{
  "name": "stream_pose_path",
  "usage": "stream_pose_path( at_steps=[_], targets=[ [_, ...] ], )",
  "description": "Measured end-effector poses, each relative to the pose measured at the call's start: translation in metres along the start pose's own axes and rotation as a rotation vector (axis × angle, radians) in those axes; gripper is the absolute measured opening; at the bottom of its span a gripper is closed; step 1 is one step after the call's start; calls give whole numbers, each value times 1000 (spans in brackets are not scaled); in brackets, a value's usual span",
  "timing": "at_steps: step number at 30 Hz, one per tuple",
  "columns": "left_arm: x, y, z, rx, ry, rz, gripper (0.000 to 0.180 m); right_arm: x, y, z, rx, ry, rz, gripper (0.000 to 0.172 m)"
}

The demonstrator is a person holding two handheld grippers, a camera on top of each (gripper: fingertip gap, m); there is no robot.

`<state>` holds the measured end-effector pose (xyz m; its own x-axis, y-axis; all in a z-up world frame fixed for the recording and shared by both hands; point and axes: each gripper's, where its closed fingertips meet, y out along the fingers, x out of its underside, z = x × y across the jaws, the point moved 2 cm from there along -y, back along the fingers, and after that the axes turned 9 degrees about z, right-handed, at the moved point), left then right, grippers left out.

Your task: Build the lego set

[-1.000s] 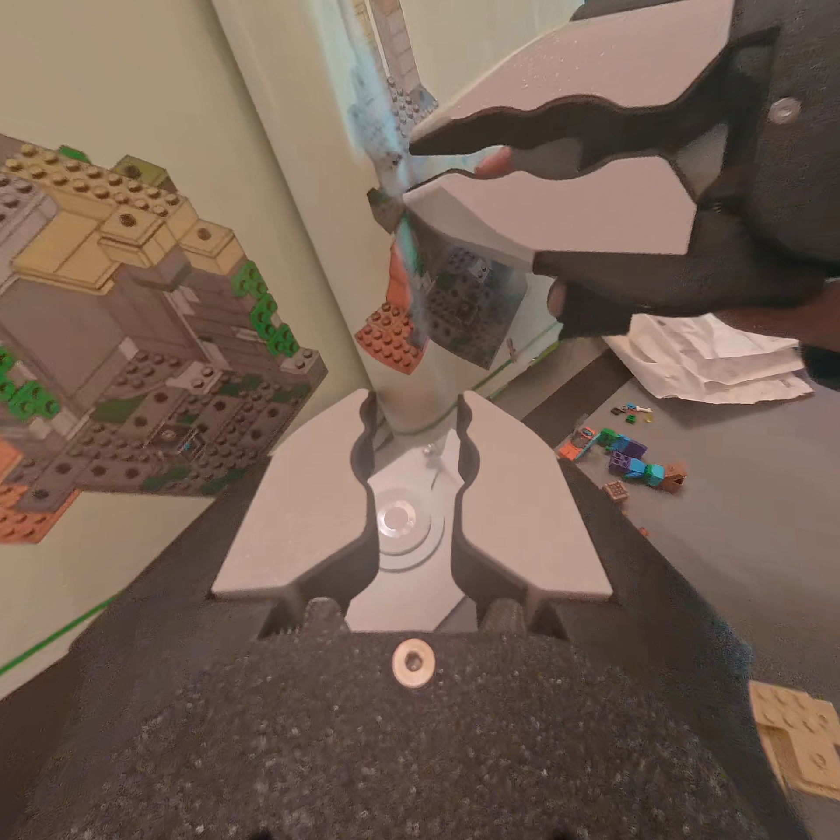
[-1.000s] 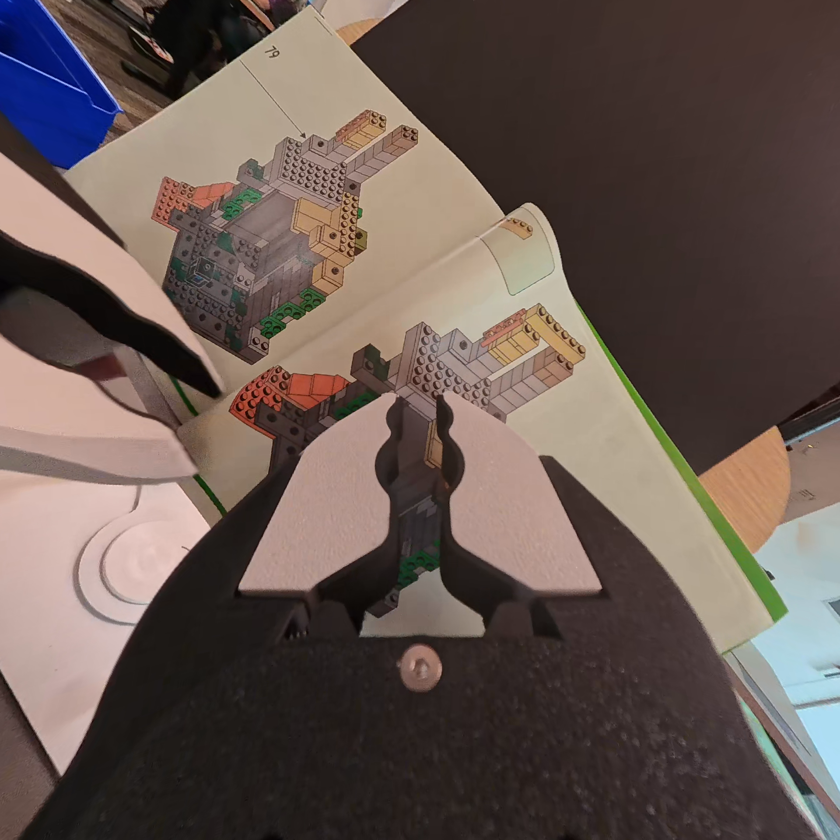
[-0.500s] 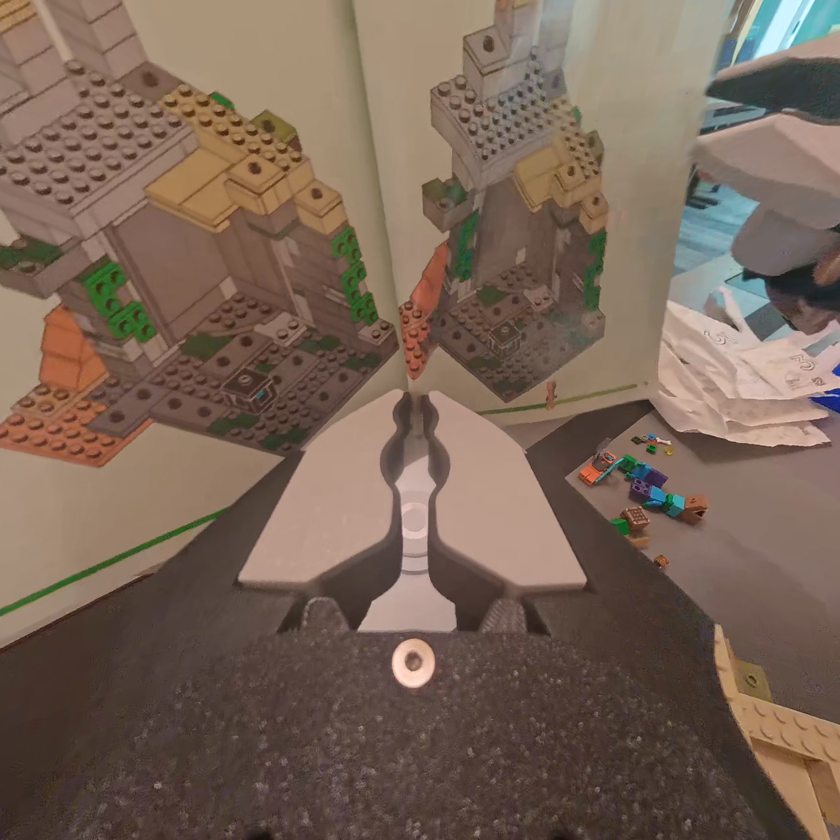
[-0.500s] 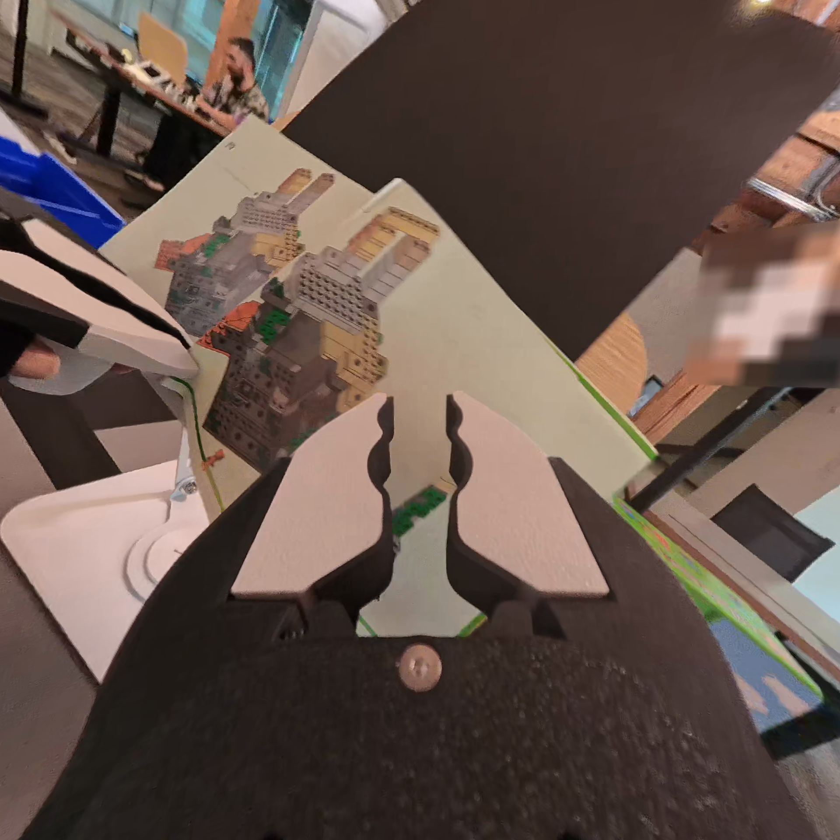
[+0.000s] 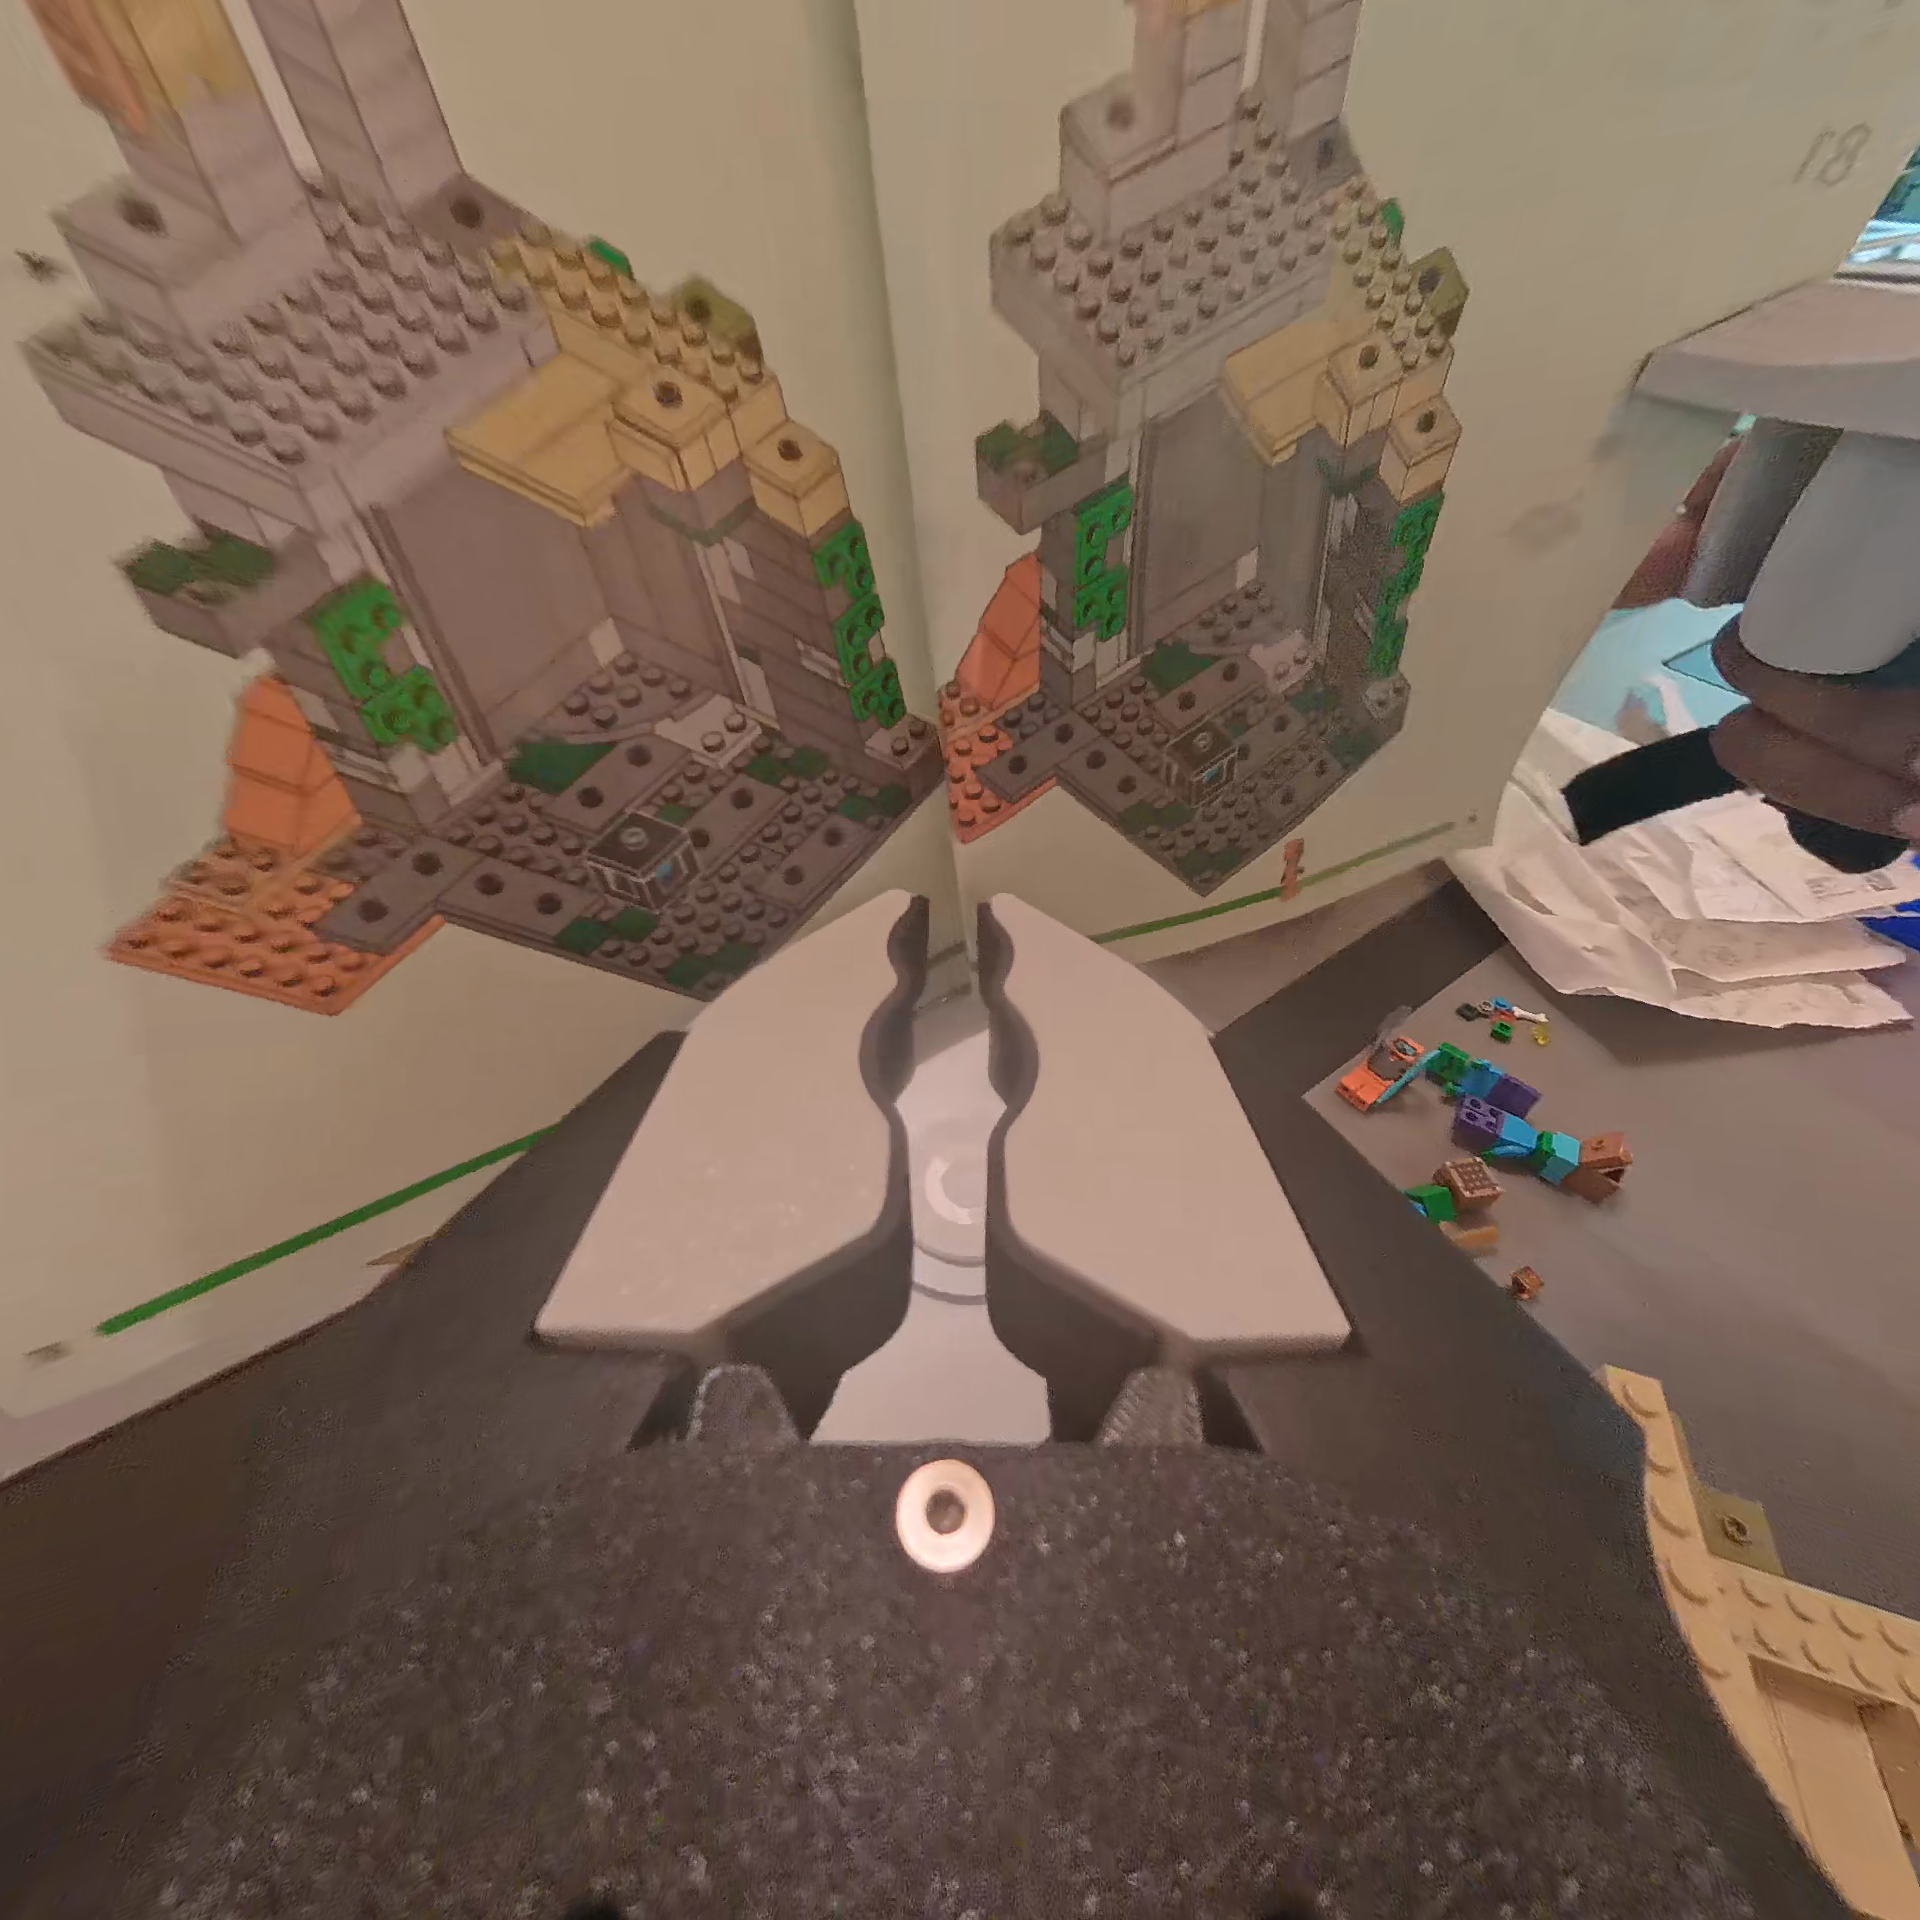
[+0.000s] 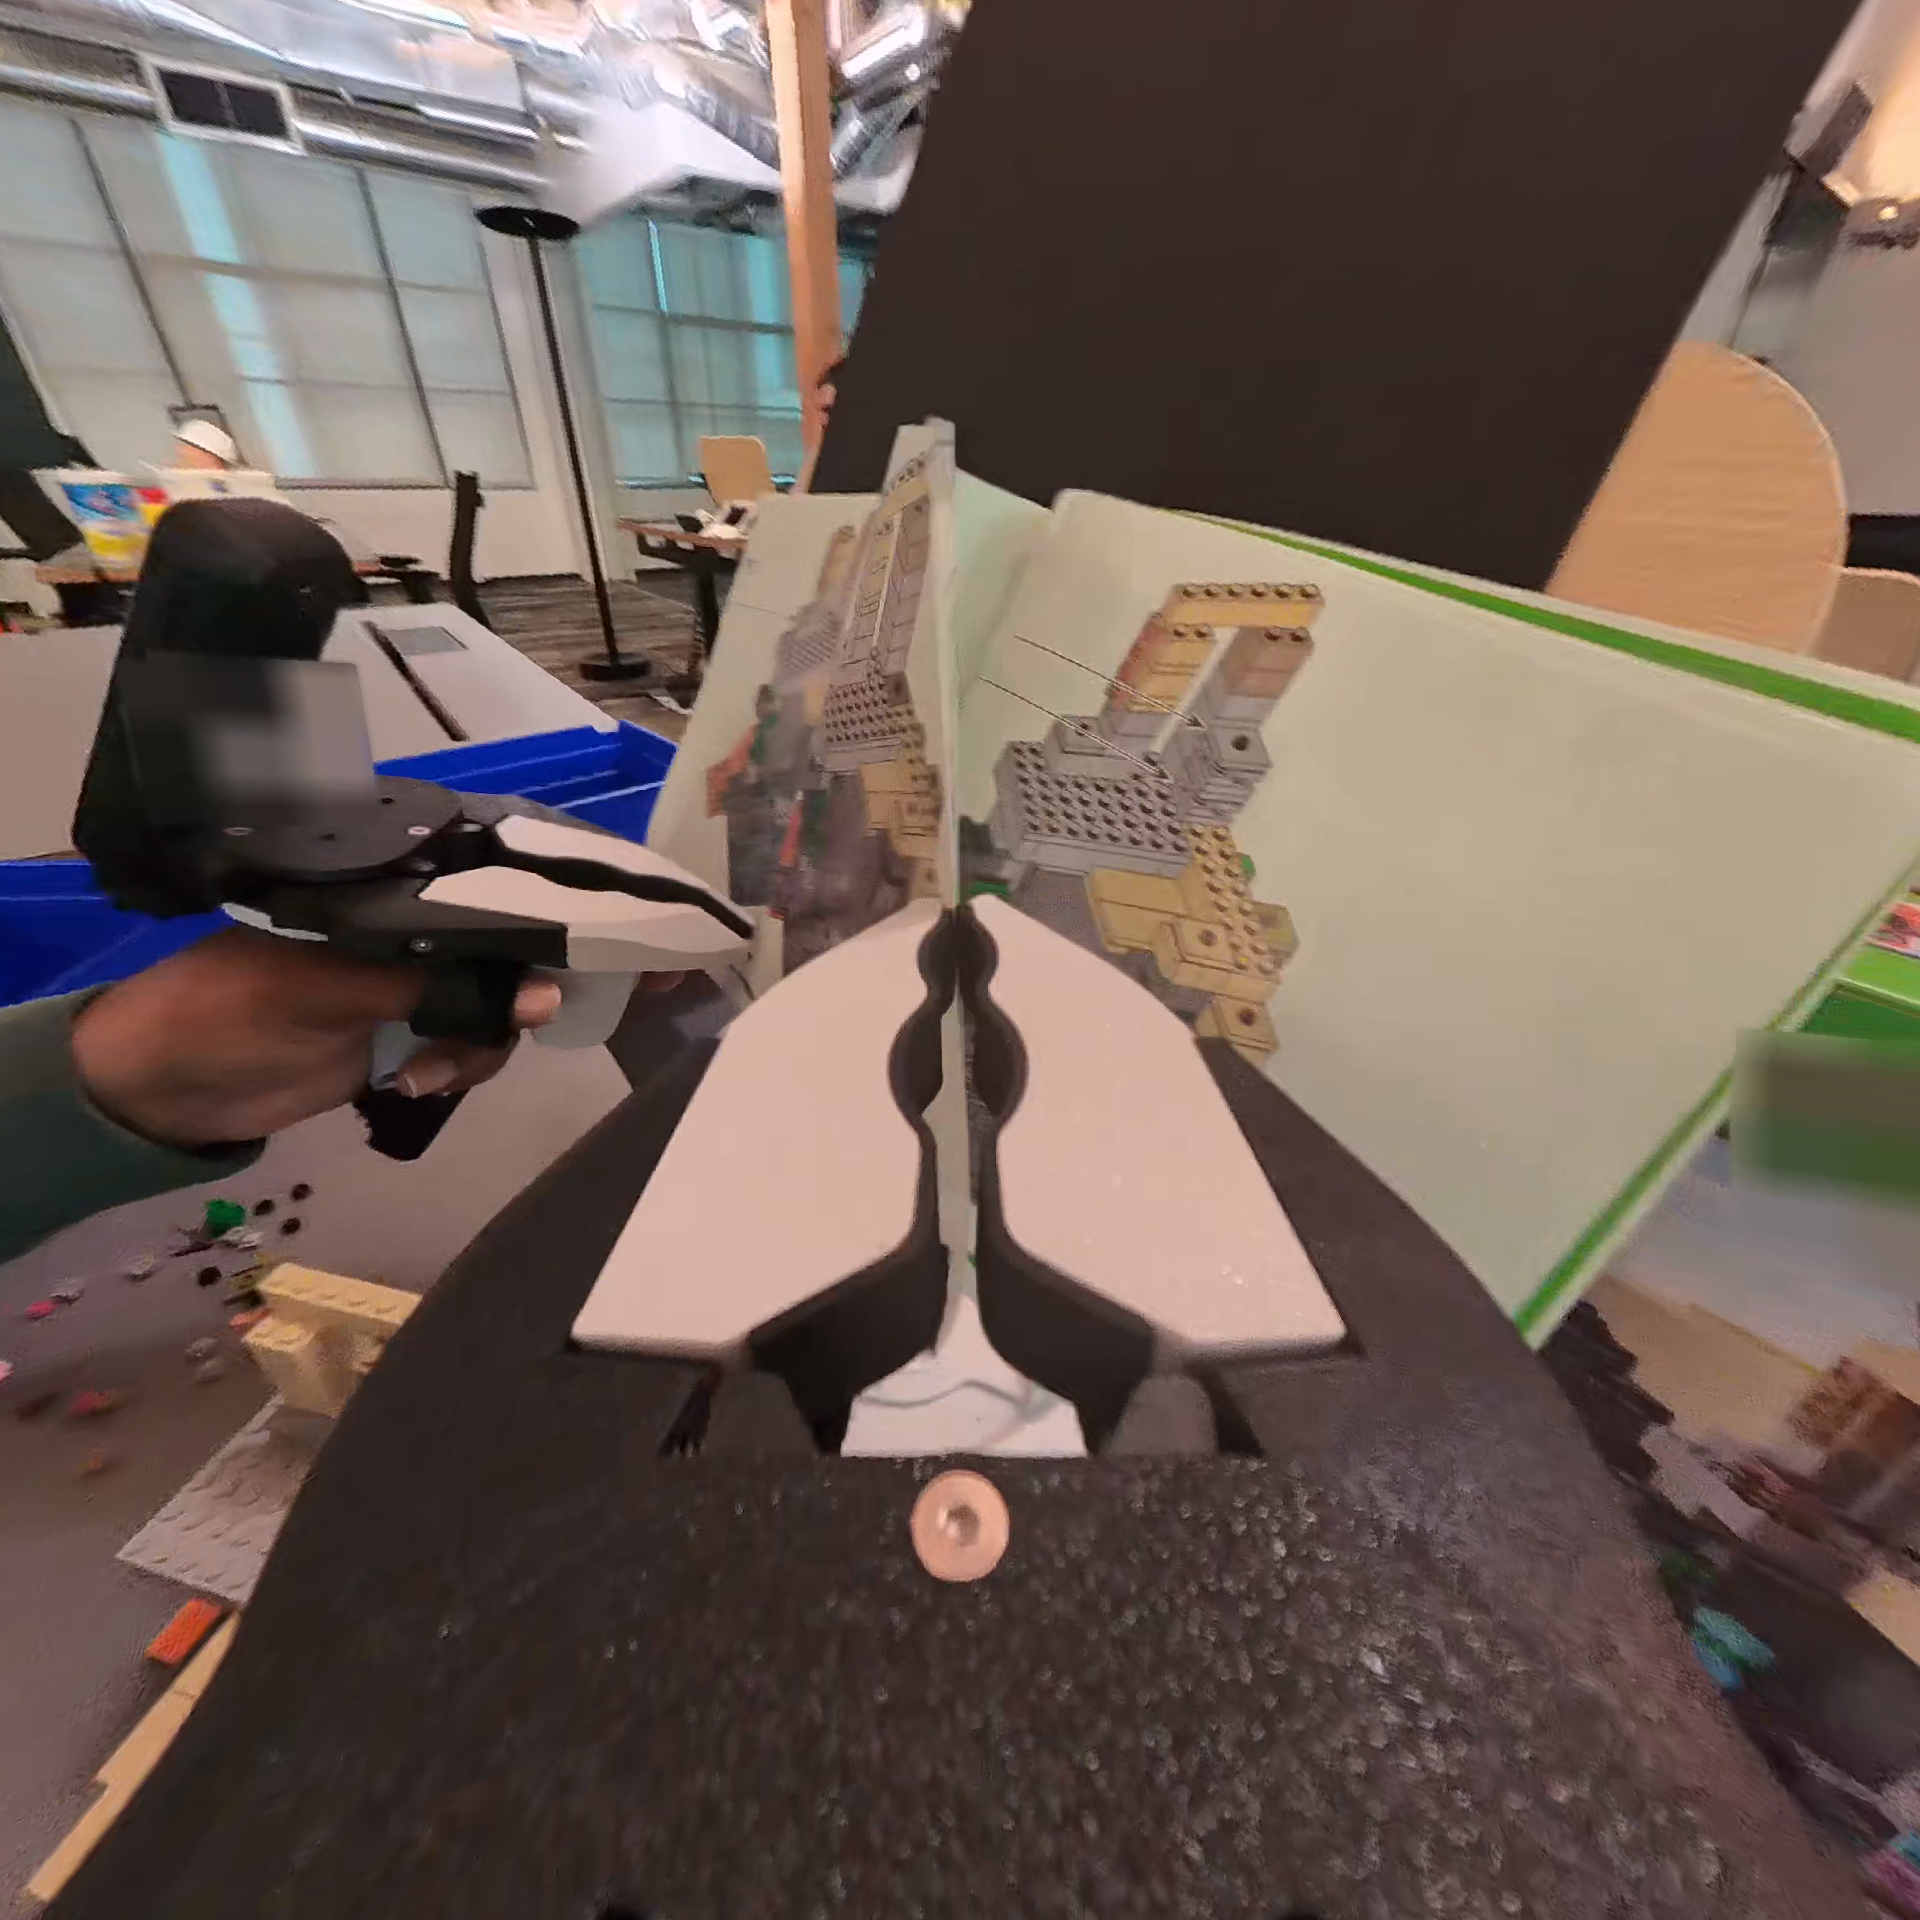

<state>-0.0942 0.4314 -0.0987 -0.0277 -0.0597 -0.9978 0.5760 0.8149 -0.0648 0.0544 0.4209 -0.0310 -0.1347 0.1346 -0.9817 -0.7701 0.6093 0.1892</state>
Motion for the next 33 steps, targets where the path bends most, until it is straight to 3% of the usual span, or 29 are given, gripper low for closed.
stream_pose_path(
  at_steps=[5, 10, 13, 17, 23, 33],
  targets=[
    [-34, -23, 35, 68, 87, 106, 19, -9, 0, -21, -45, -80, 20, 0],
    [-80, -38, 84, 184, 97, 228, 26, -12, 12, -54, -29, -400, 13, 0],
    [-98, -39, 91, 195, 64, 266, 31, -6, 21, -73, -10, -583, -10, 0],
    [-101, -33, 82, 161, 39, 245, 33, 1, 33, -94, -13, -724, -8, 0],
    [-99, -41, 63, 103, 48, 250, 13, 3, 44, -103, -4, -768, -16, 0],
    [-100, -43, 59, 144, 28, 226, 11, 0, 45, -102, -14, -694, -6, 0]
  ],
)
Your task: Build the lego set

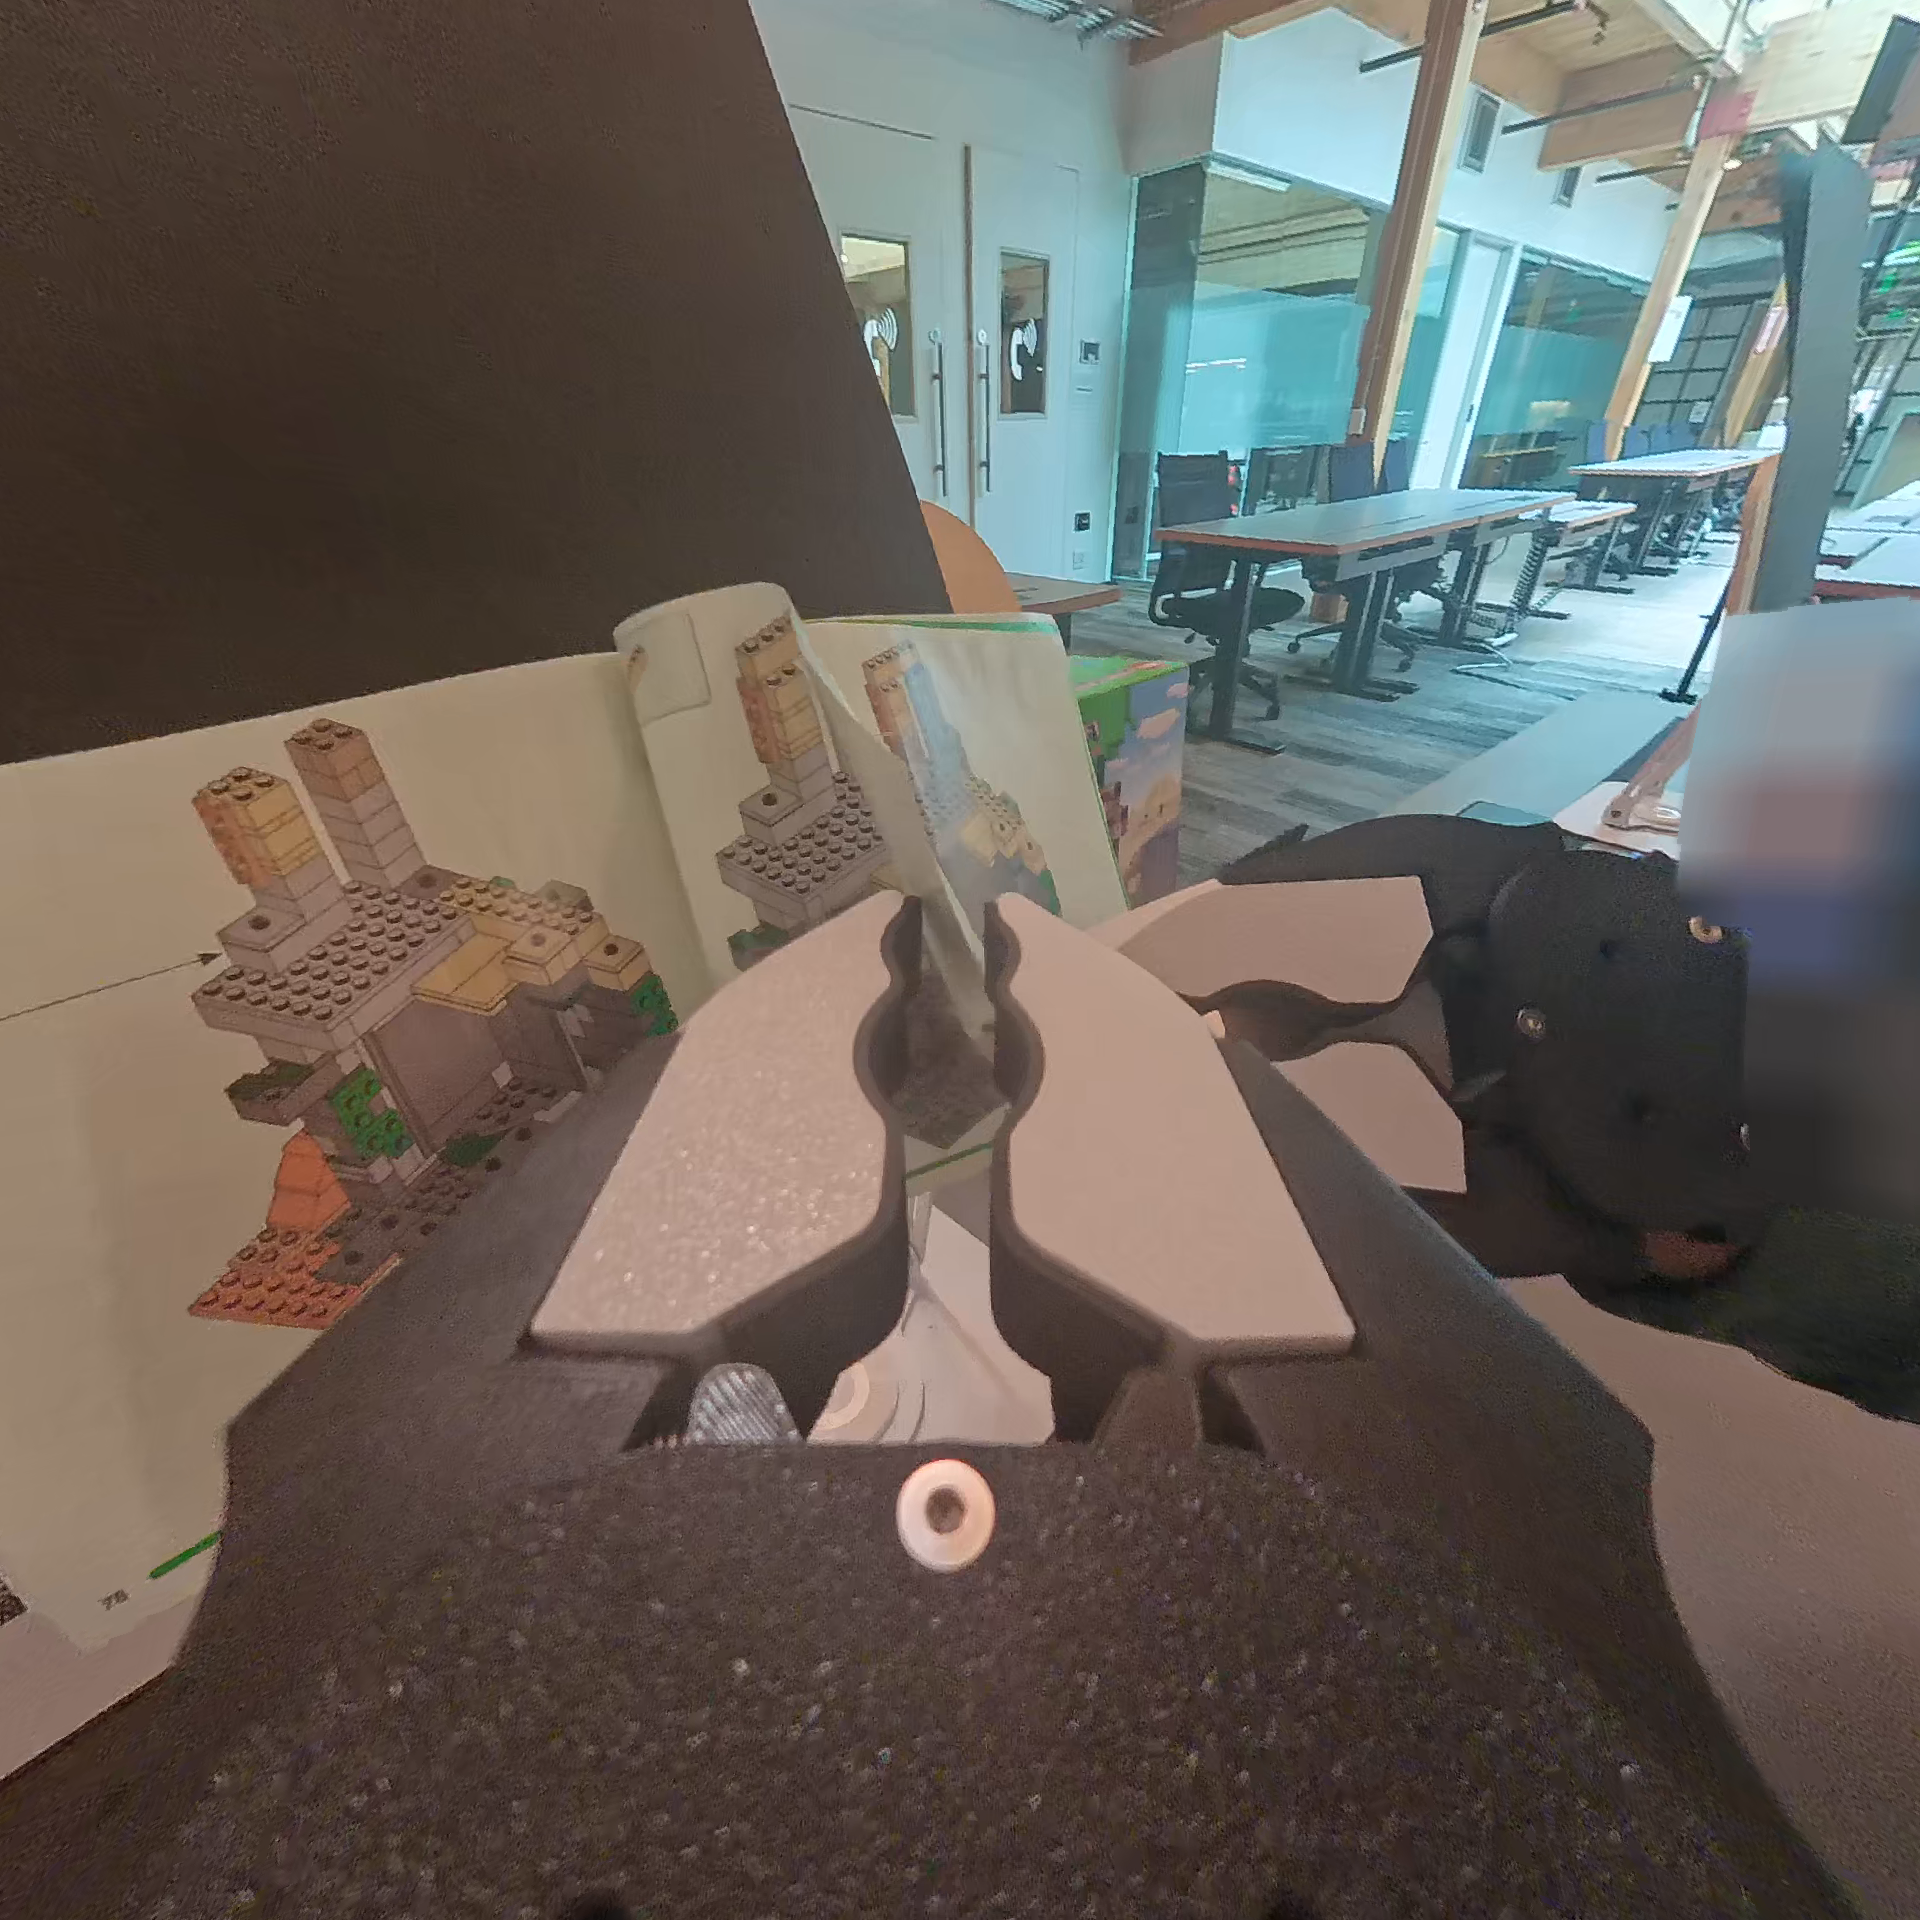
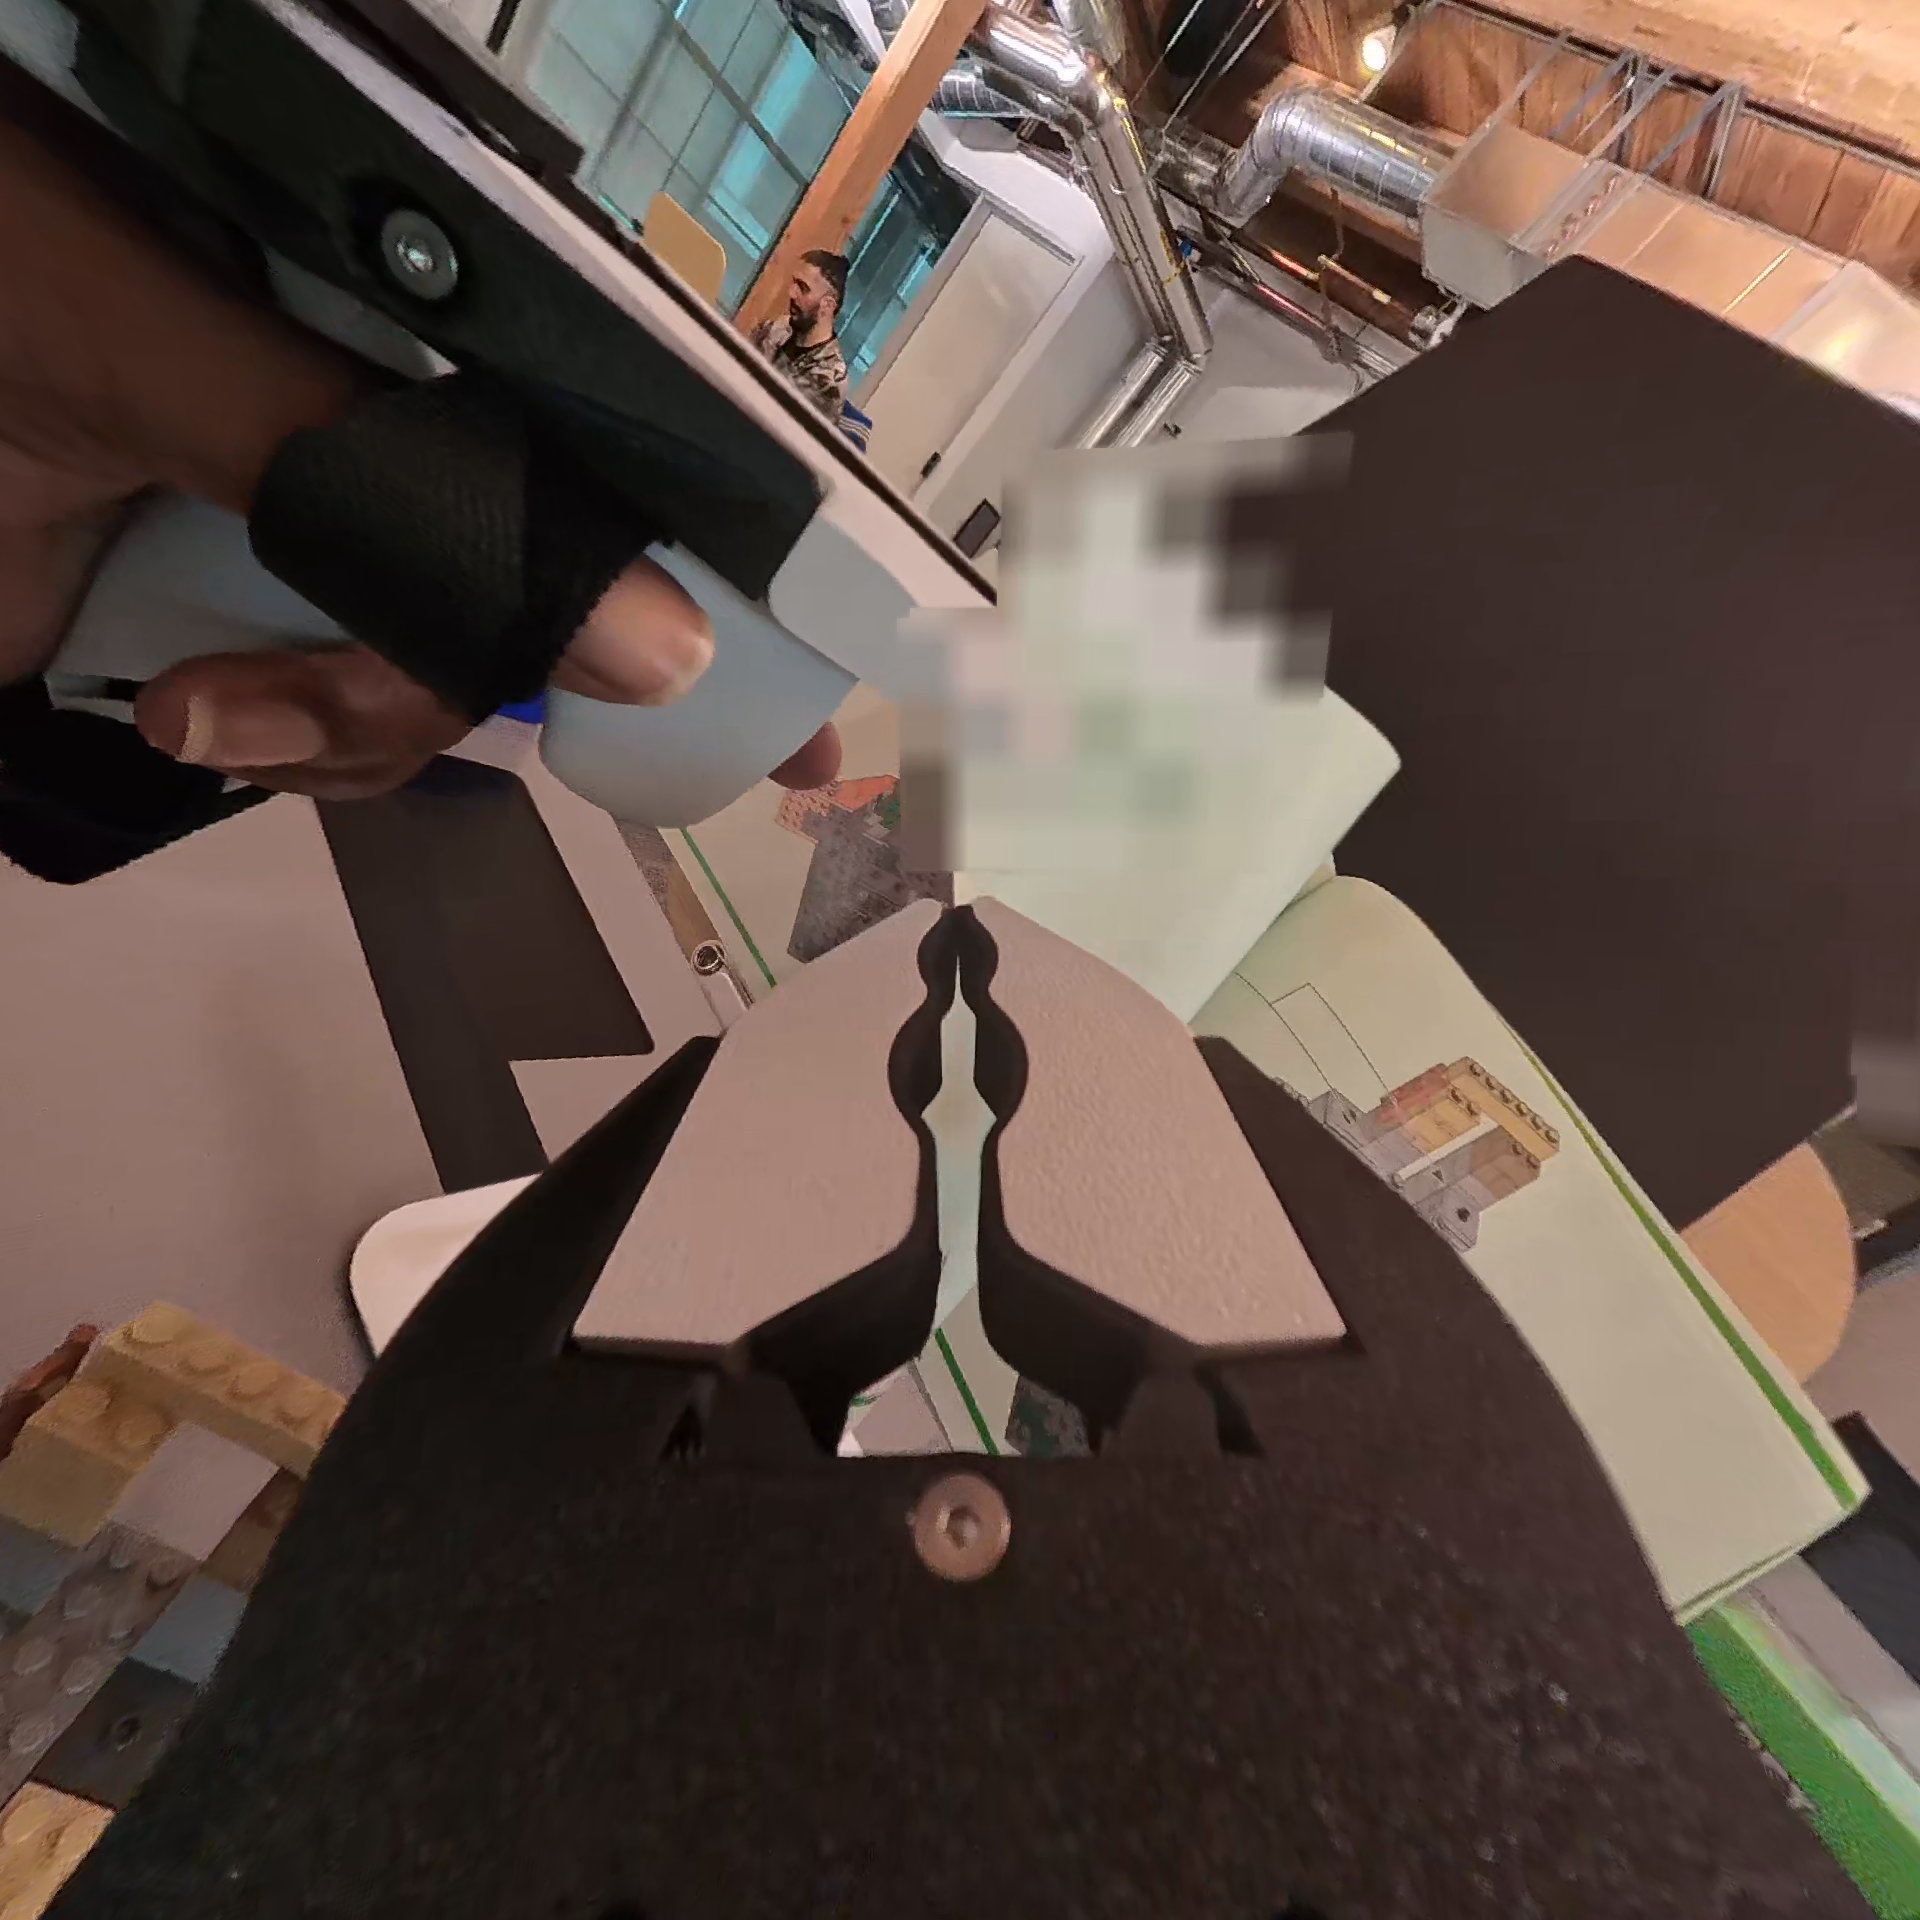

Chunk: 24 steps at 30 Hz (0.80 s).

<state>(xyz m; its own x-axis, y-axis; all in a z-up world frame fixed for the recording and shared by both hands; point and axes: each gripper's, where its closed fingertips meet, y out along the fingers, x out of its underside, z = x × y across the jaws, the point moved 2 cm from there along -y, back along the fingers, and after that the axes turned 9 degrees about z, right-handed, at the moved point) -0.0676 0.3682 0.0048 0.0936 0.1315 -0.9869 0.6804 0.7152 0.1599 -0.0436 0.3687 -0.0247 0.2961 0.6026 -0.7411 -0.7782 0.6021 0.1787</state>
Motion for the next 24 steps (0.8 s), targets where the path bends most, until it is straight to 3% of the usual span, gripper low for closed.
stream_pose_path(
  at_steps=[4, 12, 24],
  targets=[
    [-5, 3, 0, 50, 21, -61, 0, -4, -2, 3, -36, 88, 16, 4],
    [-10, -1, -17, 80, 122, -197, 0, -21, -28, 19, -12, 245, 152, 12],
    [-7, -28, -63, -38, 231, -306, 0, 27, -61, 25, 28, 279, 29, 8]
  ],
)
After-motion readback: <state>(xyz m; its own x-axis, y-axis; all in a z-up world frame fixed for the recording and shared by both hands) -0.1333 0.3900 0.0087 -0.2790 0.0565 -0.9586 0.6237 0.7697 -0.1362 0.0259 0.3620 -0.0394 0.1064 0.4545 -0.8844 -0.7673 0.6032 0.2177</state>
